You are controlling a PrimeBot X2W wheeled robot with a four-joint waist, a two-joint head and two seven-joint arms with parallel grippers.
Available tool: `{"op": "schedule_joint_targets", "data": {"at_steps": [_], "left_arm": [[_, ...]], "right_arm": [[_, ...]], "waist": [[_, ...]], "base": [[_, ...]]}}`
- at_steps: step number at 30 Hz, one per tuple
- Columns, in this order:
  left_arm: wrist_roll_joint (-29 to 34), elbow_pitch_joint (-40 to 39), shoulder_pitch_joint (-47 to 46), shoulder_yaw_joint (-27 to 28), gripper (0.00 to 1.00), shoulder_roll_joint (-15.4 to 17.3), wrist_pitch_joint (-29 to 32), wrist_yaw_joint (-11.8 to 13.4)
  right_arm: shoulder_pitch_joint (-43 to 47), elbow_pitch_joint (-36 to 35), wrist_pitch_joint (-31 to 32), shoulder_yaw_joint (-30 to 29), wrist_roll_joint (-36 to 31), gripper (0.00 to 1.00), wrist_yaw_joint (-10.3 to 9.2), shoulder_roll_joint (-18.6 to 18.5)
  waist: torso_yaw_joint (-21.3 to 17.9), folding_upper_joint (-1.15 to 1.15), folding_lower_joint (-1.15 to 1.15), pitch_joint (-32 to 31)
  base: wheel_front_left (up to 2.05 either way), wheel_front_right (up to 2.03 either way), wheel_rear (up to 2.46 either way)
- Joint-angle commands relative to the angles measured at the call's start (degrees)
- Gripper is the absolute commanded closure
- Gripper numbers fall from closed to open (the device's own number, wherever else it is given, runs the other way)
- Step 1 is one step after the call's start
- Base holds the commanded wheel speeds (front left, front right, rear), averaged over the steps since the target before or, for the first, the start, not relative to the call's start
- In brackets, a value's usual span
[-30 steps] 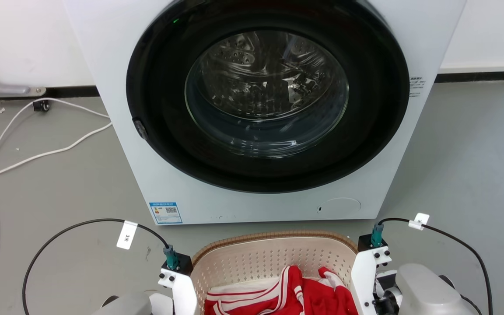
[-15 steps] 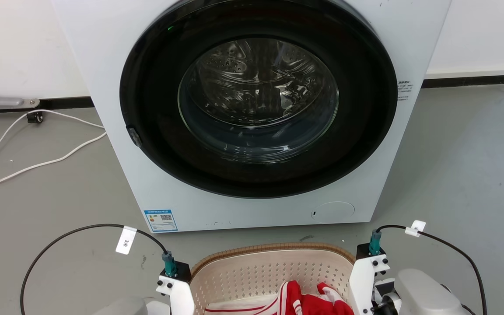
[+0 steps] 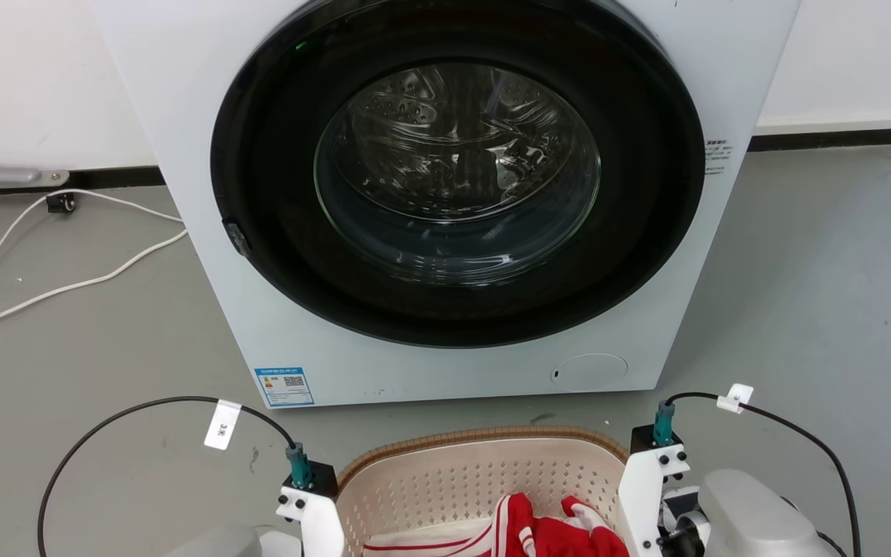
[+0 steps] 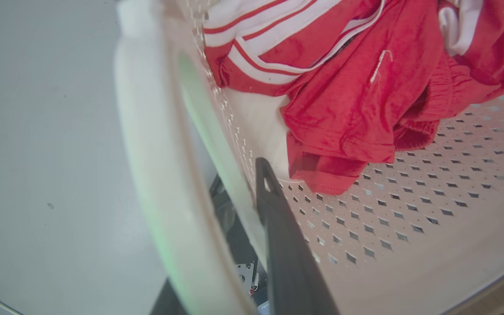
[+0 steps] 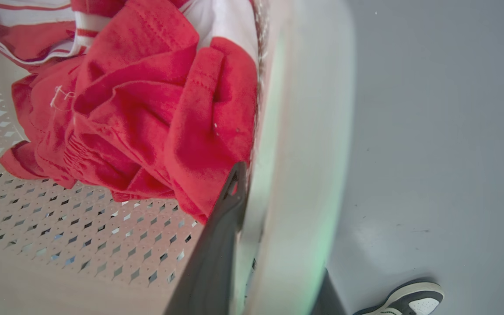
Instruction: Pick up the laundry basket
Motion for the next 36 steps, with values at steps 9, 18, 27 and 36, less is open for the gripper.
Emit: {"op": "schedule_joint_targets", "data": {"at_steps": [9, 18, 27, 36], "left_arm": [[0.5, 0.8, 0.3, -0.6, 1.00, -0.2, 0.3, -0.7], [0.5, 1.0, 0.3, -0.6, 1.00, -0.4, 0.6, -0.7], [0.4, 1.4, 0.4, -0.6, 1.00, -0.5, 1.0, -0.7], [0.7, 1.7, 0.1, -0.6, 1.00, -0.2, 1.3, -0.7]], "right_arm": [[-1.9, -0.1, -0.2, 1.1, 0.5, 1.00, -0.04, -0.9], [-2.0, 0.3, -0.4, 1.4, 0.4, 1.00, -0.04, -0.9], [-2.4, 0.8, -0.6, 1.3, 0.2, 1.00, -0.04, -0.9], [-2.4, 0.9, -0.5, 1.5, 1.0, 1.00, -0.04, -0.9]], "waist": [[0.0, 0.00, 0.00, 0.1], [0.1, 0.00, 0.00, 0.0], [0.2, 0.00, 0.00, -0.1], [0.3, 0.00, 0.00, -0.2]], "base": [[0.00, 0.00, 0.00], [0.00, 0.00, 0.00], [0.00, 0.00, 0.00], [0.00, 0.00, 0.00]]}}
